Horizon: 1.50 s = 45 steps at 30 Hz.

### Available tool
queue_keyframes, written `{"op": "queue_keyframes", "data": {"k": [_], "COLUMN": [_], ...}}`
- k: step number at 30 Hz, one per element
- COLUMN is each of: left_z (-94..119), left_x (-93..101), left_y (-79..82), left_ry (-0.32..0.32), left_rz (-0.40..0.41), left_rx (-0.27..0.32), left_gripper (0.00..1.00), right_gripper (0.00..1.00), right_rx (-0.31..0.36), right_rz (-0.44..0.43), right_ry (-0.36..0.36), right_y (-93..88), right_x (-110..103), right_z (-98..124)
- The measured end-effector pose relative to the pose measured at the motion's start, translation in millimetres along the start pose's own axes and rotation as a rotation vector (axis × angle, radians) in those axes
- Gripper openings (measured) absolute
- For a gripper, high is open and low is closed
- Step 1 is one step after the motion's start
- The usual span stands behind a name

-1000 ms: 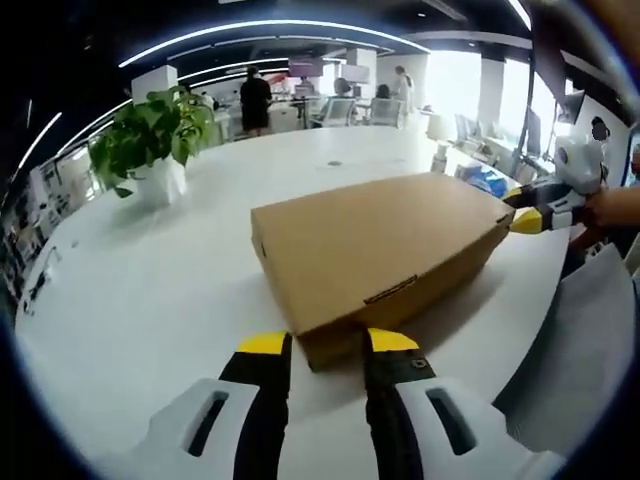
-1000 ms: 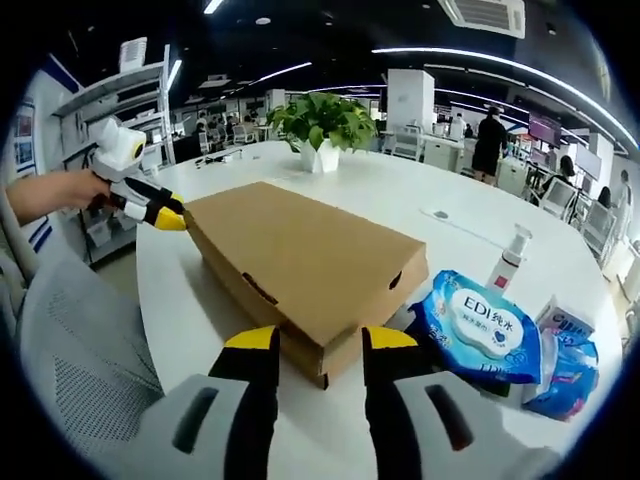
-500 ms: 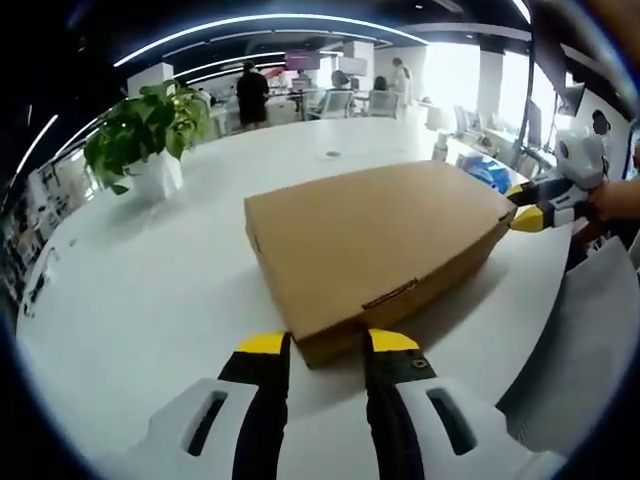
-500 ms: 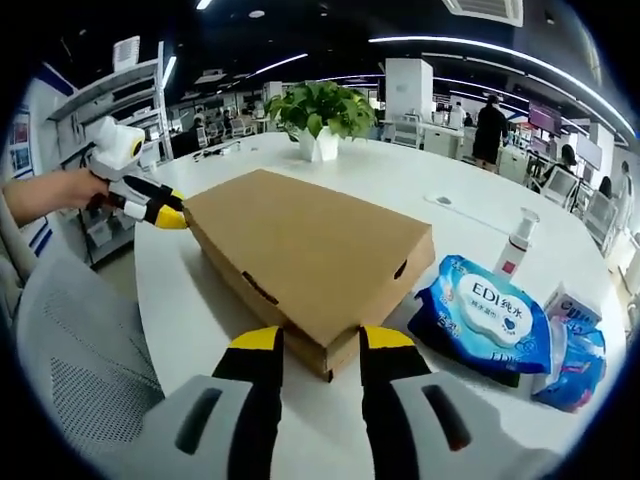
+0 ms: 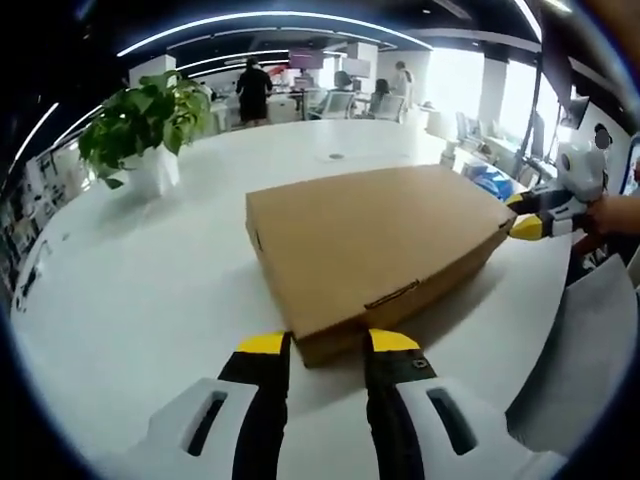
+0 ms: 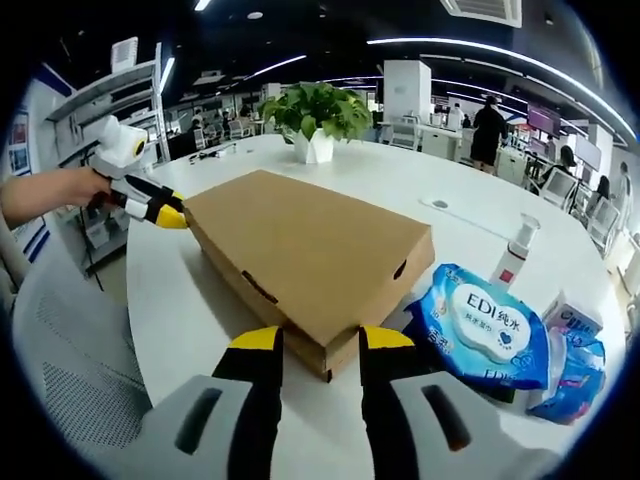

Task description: Operate the shoe box by opening the lid, removing the specified soft item, and placing it in the target area until the item is outside and the box remains undamaged.

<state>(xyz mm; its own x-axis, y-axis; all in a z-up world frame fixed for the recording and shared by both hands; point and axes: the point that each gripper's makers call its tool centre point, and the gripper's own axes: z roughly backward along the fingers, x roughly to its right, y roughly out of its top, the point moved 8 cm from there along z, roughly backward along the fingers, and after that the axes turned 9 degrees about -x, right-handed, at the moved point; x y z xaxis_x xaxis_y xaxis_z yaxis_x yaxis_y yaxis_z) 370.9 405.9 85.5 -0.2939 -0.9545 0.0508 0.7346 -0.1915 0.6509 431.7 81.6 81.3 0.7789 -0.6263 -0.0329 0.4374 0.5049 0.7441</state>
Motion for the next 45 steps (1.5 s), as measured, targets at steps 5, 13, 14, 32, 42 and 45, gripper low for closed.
{"op": "queue_keyframes", "data": {"k": [5,13,14,32,42,45], "left_z": [-5.4,-18.1,-20.4,-47.8,-59.0,-58.0], "left_x": [-3.2,-11.1,-12.7,-27.7,-30.1,-30.2], "left_y": [5.4,19.3,21.7,42.9,43.9,43.1], "left_ry": [-0.007,-0.009,-0.008,-0.008,-0.012,-0.022], "left_rz": [-0.004,-0.013,-0.014,-0.032,-0.027,-0.005], "left_rx": [-0.001,-0.005,-0.004,-0.042,-0.079,-0.072], "left_gripper": [0.28,0.28,0.28,0.28,0.26,0.27], "right_gripper": [0.27,0.27,0.27,0.27,0.27,0.26], "right_rx": [-0.002,-0.002,-0.003,-0.020,-0.021,-0.024], "right_rz": [0.010,0.000,-0.028,-0.045,-0.051,-0.032], "right_ry": [-0.001,0.000,0.008,0.012,0.009,-0.003], "right_y": [5.1,13.6,14.3,33.8,35.1,33.6], "right_x": [6.8,20.1,23.2,49.2,52.4,50.8], "right_z": [-5.0,-14.6,-17.3,-38.5,-40.7,-39.8]}}
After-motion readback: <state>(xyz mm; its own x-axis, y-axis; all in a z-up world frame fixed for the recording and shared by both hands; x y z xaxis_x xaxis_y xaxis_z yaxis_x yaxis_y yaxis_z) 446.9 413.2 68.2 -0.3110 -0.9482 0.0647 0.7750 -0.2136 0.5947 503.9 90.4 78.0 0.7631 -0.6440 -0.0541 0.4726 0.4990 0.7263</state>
